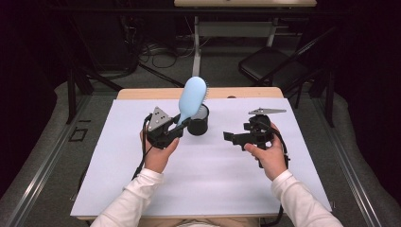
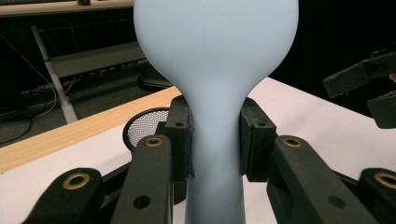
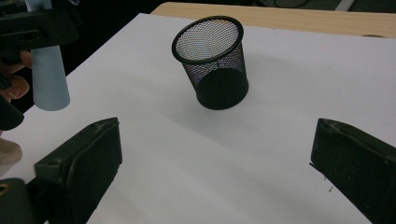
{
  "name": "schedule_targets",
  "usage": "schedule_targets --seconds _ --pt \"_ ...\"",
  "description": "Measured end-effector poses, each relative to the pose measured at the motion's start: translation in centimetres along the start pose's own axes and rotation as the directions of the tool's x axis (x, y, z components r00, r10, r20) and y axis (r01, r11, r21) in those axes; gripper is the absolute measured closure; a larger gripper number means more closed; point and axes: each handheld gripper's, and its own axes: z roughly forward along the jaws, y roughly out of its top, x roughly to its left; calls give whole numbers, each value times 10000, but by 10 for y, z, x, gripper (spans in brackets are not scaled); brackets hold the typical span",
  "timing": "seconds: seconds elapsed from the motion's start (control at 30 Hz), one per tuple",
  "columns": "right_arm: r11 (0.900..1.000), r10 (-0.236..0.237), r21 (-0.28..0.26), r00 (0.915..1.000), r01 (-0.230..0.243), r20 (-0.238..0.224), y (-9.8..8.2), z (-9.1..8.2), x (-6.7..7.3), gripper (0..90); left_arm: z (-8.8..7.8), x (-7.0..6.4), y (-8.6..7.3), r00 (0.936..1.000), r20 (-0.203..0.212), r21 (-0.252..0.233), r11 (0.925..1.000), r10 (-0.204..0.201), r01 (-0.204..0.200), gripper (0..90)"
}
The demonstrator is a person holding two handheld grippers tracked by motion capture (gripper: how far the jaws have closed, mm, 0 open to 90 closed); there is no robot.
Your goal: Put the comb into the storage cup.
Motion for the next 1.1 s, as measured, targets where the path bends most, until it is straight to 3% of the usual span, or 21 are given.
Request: schedule_targets --seconds 1.1 --pt "9991 399 148 9939 -386 -1027 51 9 17 36 2 1 -3 10000 -55 45 10000 -45 45 695"
